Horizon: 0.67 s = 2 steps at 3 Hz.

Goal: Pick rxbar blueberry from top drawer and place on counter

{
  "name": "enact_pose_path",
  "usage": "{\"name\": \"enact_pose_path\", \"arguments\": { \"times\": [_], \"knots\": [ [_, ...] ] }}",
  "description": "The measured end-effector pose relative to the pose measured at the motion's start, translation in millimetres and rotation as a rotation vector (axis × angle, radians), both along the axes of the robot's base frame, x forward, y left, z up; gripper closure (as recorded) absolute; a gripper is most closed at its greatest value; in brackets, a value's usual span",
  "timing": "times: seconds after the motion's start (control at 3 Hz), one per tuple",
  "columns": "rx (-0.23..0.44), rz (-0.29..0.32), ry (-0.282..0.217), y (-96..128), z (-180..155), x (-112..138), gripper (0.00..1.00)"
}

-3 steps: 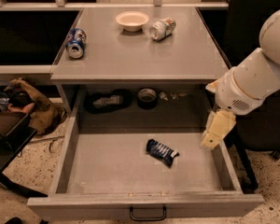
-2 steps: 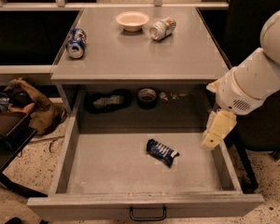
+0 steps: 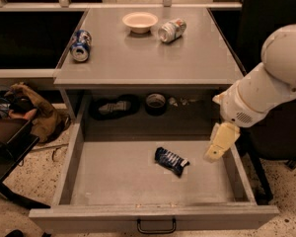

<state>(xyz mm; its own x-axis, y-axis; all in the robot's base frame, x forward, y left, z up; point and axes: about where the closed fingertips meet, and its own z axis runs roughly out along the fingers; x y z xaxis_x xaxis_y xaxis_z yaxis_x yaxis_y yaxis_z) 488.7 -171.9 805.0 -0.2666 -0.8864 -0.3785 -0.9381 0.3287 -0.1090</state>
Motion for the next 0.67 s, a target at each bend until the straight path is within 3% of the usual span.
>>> {"name": "enact_pose_path", "arguments": {
  "times": [0.33,0.67],
  "knots": [
    [0.041,-0.008,0.022,9.9,-31.7,11.2,0.0],
    [0.041,-0.008,0.022,9.9,-31.7,11.2,0.0]
  ]
}}
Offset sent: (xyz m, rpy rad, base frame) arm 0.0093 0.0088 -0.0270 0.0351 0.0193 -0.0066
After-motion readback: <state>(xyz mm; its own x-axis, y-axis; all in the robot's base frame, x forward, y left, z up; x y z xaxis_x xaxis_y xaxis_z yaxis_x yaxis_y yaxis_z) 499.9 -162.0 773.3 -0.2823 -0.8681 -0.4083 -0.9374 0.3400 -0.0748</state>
